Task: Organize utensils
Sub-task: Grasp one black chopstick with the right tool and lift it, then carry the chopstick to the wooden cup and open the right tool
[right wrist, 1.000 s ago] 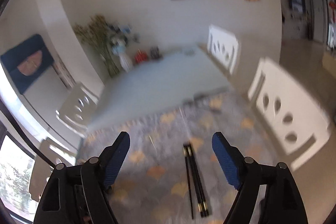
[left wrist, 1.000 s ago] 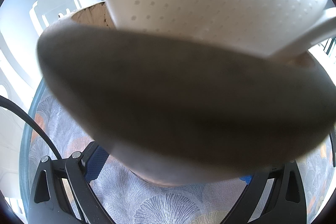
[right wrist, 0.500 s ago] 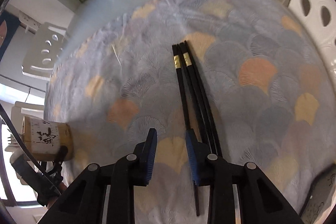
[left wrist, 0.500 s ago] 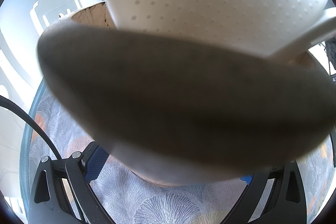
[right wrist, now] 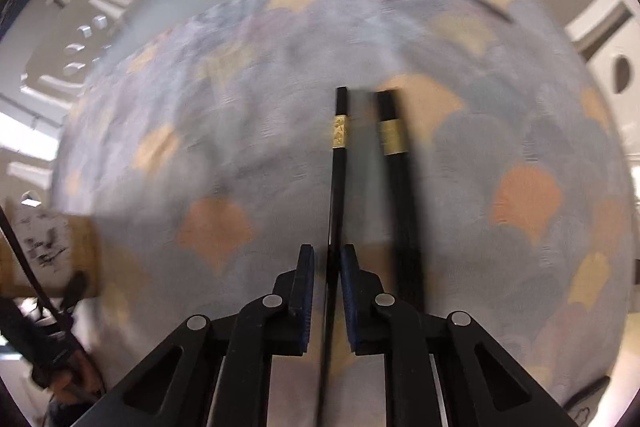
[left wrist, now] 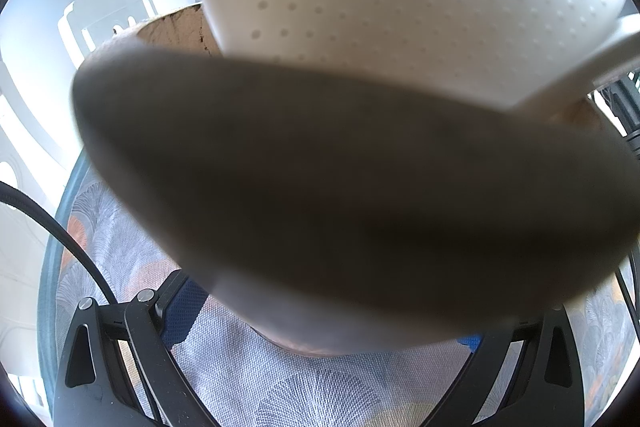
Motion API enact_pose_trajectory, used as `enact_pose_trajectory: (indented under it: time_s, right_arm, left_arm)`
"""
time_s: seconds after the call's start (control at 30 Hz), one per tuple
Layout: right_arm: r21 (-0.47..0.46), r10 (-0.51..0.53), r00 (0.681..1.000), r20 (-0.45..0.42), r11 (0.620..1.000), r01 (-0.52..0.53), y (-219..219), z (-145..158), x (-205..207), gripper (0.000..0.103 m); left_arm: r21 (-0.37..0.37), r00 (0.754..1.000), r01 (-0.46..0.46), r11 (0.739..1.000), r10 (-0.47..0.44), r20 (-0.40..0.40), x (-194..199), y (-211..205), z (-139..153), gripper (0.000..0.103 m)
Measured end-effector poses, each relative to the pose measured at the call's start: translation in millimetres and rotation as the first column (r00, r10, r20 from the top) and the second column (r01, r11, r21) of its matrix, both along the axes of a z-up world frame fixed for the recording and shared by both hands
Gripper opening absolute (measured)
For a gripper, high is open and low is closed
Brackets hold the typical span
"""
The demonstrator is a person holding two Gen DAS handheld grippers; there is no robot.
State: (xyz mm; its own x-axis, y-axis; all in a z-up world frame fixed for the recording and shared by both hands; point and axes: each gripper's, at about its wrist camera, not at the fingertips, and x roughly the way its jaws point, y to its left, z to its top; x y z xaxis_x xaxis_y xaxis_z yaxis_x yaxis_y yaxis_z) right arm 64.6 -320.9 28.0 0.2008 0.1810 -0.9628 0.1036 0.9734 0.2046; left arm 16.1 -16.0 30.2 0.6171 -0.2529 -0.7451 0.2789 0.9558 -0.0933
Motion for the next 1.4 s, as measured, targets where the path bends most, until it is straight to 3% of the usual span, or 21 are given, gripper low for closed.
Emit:
enact_pose_trajectory:
  time_s: [0.13,0.43,0.53,0.63,0.7,0.77,0.9,1.13,1.27,1.4]
  right_arm:
    - [-0.013,0.028,0.998,-0.047,1.0,-0.029,12.4,-4.4,3.6,0.012]
    - [0.038,-0.119,0.985,-0.125,0.991,0.125,-4.7,-9.3,46.8,0.014]
    - [0.012,-0.117,0.98,-0.158,0.993,0.12,-0.5,-11.4,59.8,0.014]
    - [-0.086,-0.065,0.988,-0.143,0.995,0.053,19.0,-10.0,69.0,0.013]
    - [-0.178,-0.004,0.995,-0.103,0.984,-0.015,39.6,-8.3,67.1,0.009]
    - [-0.209,0.039,0.997,-0.068,0.976,-0.052,52.0,-5.4,59.8,0.006]
    - [-0.036,0.005,1.0,0.0,0.999,-0.005,50.3,10.5,36.0,0.006]
    - [0.014,0.005,0.977,0.215,1.0,-0.008,43.8,80.9,-16.7,0.006]
    - [0.033,-0.009,0.945,0.327,0.999,-0.002,50.3,123.0,-37.7,0.006]
    - [0.009,-0.004,0.874,0.486,1.0,-0.001,64.2,182.0,-53.7,0.006]
  left_arm:
    - [0.0,1.0,0.0,1.0,0.0,0.0,-0.1,-0.5,0.1,0.1]
    - [0.001,1.0,0.0,1.0,0.0,0.0,0.8,-0.9,-0.3,0.1]
    - [0.0,1.0,0.0,1.0,0.0,0.0,-0.3,-1.5,0.4,0.1]
    - [0.001,1.0,-0.001,1.0,0.001,0.0,0.7,-1.3,-0.2,0.1]
    - [0.001,1.0,-0.001,1.0,0.001,0.0,0.3,-1.5,0.1,0.1]
    - [0.001,1.0,-0.001,1.0,0.001,0.0,-0.2,-1.9,0.5,0.1]
    - [0.0,1.0,0.0,1.0,0.0,-0.001,-0.4,-2.0,0.5,0.1]
    - [0.001,1.0,-0.001,1.0,0.001,0.0,0.6,-2.1,0.0,0.1]
    - [0.001,1.0,-0.002,1.0,0.002,0.0,0.7,-2.2,0.0,0.1]
    - [0.001,1.0,-0.001,1.0,0.001,0.0,0.3,-2.4,0.3,0.1]
